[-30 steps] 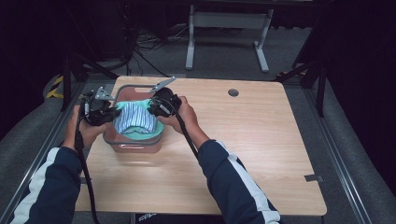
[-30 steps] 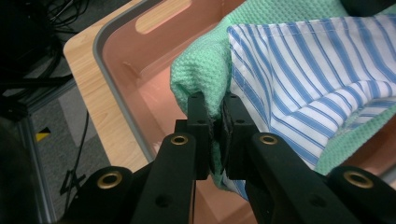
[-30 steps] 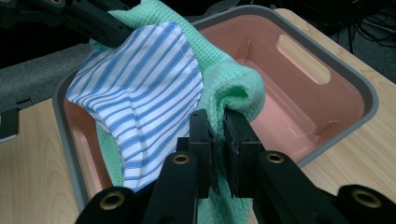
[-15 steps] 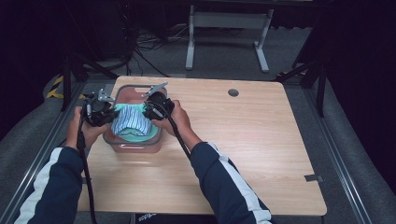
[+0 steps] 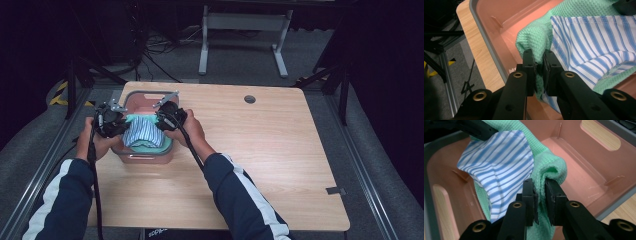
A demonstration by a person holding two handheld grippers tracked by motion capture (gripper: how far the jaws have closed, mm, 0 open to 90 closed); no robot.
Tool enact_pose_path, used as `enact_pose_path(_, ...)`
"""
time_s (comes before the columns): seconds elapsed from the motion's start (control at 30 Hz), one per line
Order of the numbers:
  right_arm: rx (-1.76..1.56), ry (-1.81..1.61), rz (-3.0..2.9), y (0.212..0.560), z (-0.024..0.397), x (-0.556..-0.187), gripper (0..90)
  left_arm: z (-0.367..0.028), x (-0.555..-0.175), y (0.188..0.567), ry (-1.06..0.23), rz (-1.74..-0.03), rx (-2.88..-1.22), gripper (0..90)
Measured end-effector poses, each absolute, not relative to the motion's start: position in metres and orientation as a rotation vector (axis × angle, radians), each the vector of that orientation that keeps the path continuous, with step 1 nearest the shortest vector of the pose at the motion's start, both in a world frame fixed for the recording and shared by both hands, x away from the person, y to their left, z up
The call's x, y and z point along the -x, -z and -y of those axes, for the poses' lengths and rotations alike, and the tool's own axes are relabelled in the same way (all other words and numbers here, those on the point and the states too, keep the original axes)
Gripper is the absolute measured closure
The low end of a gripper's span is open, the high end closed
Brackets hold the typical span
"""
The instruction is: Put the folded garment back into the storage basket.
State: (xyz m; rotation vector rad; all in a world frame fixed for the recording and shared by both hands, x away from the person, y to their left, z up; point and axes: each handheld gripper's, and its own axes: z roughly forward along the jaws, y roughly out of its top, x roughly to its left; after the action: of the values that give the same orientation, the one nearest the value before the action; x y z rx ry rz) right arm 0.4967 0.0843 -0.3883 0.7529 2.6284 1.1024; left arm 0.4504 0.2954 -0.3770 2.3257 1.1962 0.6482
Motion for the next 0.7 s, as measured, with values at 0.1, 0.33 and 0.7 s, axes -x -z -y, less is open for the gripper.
enact_pose_path(0.1,-0.762,-1.085,-2.629,0.393,-0.083,-0.498,75.1,-0.295,-0.451,0.38,-0.645,-1.208,-2.333,78.8)
enact_pose_path(0.33,-0.763,-1.072,-2.637,0.396,-0.081,-0.498,71.8,-0.298,-0.45,0.383,-0.655,-1.233,-2.299,66.6)
enact_pose_path(0.7,-0.716,-1.072,-2.615,0.394,-0.07,-0.493,66.2,-0.291,-0.441,0.376,-0.689,-1.19,-2.256,55.3)
